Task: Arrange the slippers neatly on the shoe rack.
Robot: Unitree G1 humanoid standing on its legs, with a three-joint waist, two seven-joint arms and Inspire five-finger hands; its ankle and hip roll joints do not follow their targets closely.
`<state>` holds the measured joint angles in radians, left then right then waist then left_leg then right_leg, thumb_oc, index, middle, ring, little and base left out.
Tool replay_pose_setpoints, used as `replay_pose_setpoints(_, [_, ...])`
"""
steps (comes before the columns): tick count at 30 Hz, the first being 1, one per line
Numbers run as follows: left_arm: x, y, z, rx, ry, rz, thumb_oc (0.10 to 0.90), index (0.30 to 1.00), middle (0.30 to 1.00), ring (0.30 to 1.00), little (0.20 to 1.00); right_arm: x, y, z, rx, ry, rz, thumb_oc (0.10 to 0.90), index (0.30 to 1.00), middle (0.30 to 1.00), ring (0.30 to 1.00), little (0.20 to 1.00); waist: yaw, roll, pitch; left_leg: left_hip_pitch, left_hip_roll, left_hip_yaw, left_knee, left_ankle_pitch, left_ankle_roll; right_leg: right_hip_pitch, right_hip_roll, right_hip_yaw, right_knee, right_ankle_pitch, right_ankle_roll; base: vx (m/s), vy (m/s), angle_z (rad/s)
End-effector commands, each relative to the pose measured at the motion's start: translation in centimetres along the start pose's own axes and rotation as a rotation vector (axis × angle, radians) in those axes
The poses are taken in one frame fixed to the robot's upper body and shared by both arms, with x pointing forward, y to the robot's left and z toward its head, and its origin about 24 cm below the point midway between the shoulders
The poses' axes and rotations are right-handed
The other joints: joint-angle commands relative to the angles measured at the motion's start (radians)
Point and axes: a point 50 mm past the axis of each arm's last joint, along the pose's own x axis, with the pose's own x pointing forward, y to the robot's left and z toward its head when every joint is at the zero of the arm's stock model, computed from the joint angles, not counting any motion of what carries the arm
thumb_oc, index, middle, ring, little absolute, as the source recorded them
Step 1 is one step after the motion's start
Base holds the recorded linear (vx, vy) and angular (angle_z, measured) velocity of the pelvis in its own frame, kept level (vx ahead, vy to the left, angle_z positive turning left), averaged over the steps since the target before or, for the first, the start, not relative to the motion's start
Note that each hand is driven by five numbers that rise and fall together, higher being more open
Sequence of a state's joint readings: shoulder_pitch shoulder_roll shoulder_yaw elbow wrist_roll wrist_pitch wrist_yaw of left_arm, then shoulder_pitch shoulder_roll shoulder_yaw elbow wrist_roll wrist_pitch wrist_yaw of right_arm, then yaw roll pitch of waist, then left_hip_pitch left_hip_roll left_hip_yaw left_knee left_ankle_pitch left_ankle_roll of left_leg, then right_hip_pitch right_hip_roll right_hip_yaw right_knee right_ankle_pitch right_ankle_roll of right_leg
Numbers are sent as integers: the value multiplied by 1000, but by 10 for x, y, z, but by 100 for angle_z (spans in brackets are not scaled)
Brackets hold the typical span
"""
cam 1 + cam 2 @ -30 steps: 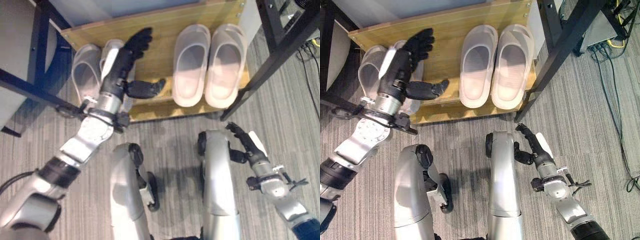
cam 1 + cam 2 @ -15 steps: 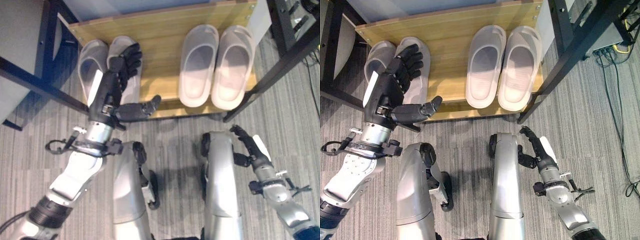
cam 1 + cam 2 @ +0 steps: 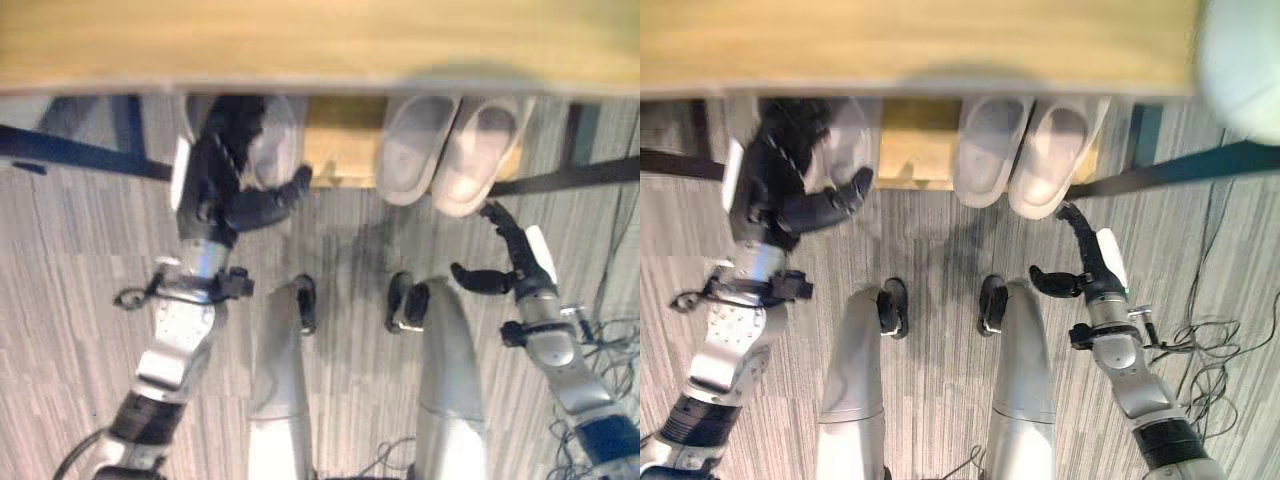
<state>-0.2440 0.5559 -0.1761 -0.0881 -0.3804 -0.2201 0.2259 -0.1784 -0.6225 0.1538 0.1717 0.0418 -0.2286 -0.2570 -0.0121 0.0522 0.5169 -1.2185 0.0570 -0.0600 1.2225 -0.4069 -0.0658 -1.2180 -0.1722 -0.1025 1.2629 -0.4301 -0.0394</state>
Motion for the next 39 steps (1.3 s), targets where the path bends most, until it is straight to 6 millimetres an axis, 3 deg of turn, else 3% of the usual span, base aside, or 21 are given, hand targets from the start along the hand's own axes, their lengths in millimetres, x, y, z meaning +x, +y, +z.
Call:
replay_pose_setpoints(1, [-14,-14,-19,60,20,-76,800,900,900,900,900,-1,12,10,43,-93,36,800,900,900,900,900,-10,-39,-146,8,1,-30,-197,72,37,77,-30,26,-214,101,62,-83,-110,20])
replay_pose_setpoints(4, [-31,-15,-53,133,164,-91,800,900,900,900,900,-12,25,-6,56,-23,88,800,900,900,900,900,-11,-52,-162,150,18,-51,-367,132,36,209,-23,-5,-371,151,75,-37,-88,15])
replay_pose_setpoints(5, [-31,-15,-53,134,164,-91,800,900,900,900,900,-12,25,-6,56,-22,89,800,900,900,900,900,-11,-52,-159,160,19,-52,-375,137,36,218,-22,-7,-379,155,74,1,-77,8])
replay_pose_setpoints(6, [-45,-17,-73,156,259,-107,800,900,900,900,900,-21,34,-16,69,29,127,800,900,900,900,900,-7,-56,-176,269,24,-52,-506,178,31,313,-10,-33,-473,184,80,-71,-76,2])
replay_pose_setpoints(7, [-50,-16,-79,180,291,-114,800,900,900,900,900,-26,38,-23,75,66,141,800,900,900,900,900,-5,-60,-184,300,27,-46,-571,234,27,349,-11,-55,-537,232,76,-70,-75,5])
replay_pose_setpoints(8, [-50,-16,-80,180,291,-114,800,900,900,900,900,-26,38,-23,75,66,141,800,900,900,900,900,-6,-60,-180,309,27,-46,-581,240,27,357,-10,-57,-545,236,76,-22,-81,14])
replay_pose_setpoints(9, [-68,-17,-99,174,400,-110,800,900,900,900,900,-37,49,-37,83,140,183,800,900,900,900,900,-2,-66,-205,417,30,-39,-690,276,15,461,-4,-82,-650,265,87,102,-80,16])
replay_pose_setpoints(11, [-75,-17,-107,186,439,-117,800,900,900,900,900,-43,53,-43,82,174,205,800,900,900,900,900,-1,-67,-211,484,33,-39,-761,296,10,518,3,-91,-705,279,91,127,-83,13])
replay_pose_setpoints(12, [-92,-20,-122,216,529,-141,800,900,900,900,900,-55,63,-58,66,255,248,800,900,900,900,900,6,-72,-236,594,31,-32,-869,326,1,620,13,-113,-796,299,99,96,-67,5])
replay_pose_setpoints(13, [-92,-20,-122,216,529,-141,800,900,900,900,900,-55,63,-58,66,254,248,800,900,900,900,900,6,-72,-229,605,32,-32,-876,329,0,630,13,-114,-802,301,99,233,-110,6])
replay_pose_setpoints(15, [-122,-19,-148,261,690,-139,800,900,900,900,900,-71,77,-75,55,351,313,800,900,900,900,900,14,-76,-265,766,34,-16,-1027,375,-16,776,35,-139,-936,327,109,236,-80,8])
replay_pose_setpoints(19, [-161,-16,-171,317,878,-143,800,900,900,900,900,-91,95,-87,63,444,389,800,900,900,900,900,23,-77,-309,904,53,-12,-1164,438,-27,915,58,-149,-1059,367,118,158,-32,3])
replay_pose_setpoints(20, [-161,-17,-171,318,879,-143,800,900,900,900,900,-92,95,-88,63,444,389,800,900,900,900,900,23,-76,-305,914,55,-11,-1173,442,-27,924,60,-149,-1065,369,118,167,-26,0])
replay_pose_setpoints(21, [-177,-15,-178,324,953,-132,800,900,900,900,900,-99,103,-90,70,471,423,800,900,900,900,900,29,-74,-327,974,57,2,-1225,461,-31,990,73,-145,-1126,375,123,176,-5,0])
replay_pose_setpoints(25, [-210,-16,-188,359,1086,-162,800,900,900,900,900,-106,118,-84,124,462,498,800,900,900,900,900,37,-70,-381,1063,53,7,-1292,477,-37,1085,94,-142,-1204,388,123,174,-2,-1])
replay_pose_setpoints(26, [-210,-16,-188,359,1087,-162,800,900,900,900,900,-106,118,-84,124,463,499,800,900,900,900,900,36,-69,-380,1067,53,7,-1292,477,-37,1091,95,-143,-1209,390,123,160,13,1])
replay_pose_setpoints(29, [-238,-22,-195,345,1213,-172,800,900,900,900,900,-99,134,-63,214,377,554,800,900,900,900,900,40,-63,-424,1104,44,20,-1310,481,-50,1157,101,-154,-1274,400,126,128,20,1])
replay_pose_setpoints(39, [-273,-32,-198,341,1363,-185,800,900,900,900,900,-60,163,3,300,90,649,800,900,900,900,900,69,-66,-489,1161,34,35,-1310,454,-59,1252,94,-168,-1349,411,135,73,15,7])
